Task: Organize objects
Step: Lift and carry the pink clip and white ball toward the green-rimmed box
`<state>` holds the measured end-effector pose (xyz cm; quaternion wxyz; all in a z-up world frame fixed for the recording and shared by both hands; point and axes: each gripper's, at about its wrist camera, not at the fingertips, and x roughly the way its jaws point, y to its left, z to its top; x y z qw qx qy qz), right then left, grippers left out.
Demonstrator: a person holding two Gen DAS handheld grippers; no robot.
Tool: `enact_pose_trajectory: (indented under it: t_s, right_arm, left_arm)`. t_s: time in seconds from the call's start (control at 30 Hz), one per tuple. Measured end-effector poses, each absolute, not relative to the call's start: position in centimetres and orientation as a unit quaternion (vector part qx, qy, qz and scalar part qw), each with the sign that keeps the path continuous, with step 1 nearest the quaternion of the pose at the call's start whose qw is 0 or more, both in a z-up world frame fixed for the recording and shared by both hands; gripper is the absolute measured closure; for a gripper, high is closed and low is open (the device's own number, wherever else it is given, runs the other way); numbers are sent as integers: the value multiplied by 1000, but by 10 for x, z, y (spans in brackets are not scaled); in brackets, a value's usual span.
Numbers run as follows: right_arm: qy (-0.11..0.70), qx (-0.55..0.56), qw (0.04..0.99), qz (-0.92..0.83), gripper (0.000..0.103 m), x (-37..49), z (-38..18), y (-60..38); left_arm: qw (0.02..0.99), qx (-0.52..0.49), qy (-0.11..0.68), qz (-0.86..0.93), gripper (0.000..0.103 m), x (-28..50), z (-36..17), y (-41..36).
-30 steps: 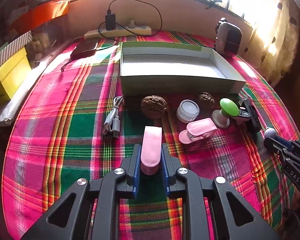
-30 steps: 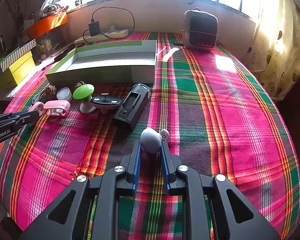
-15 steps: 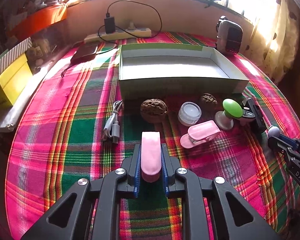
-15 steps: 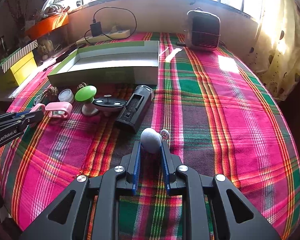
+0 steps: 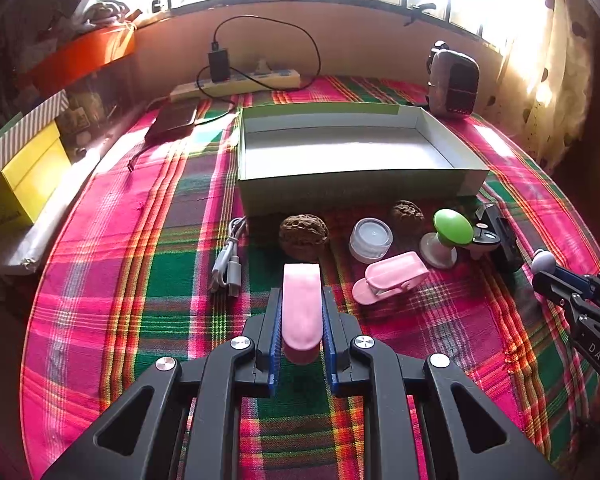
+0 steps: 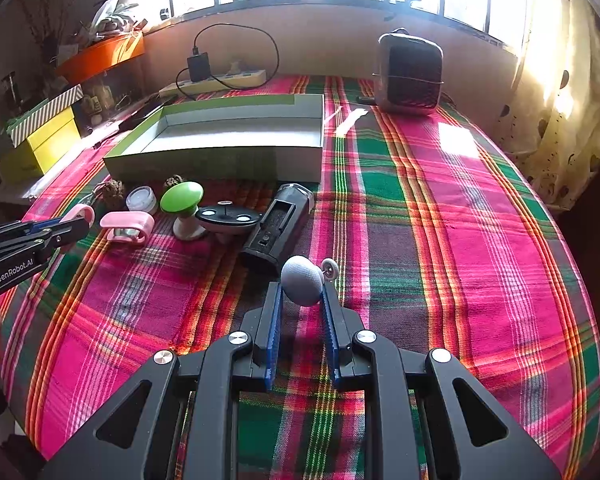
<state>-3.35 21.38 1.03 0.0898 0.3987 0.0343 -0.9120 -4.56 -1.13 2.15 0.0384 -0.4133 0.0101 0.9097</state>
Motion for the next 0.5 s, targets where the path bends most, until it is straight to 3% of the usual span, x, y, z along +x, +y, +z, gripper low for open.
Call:
enact_pose_trajectory:
  t_s: [0.5]
  right_arm:
    - [35,373,101,-922,83,-43,33,210]
  left_arm:
    - [49,-391,19,919,87,-53,42,-6]
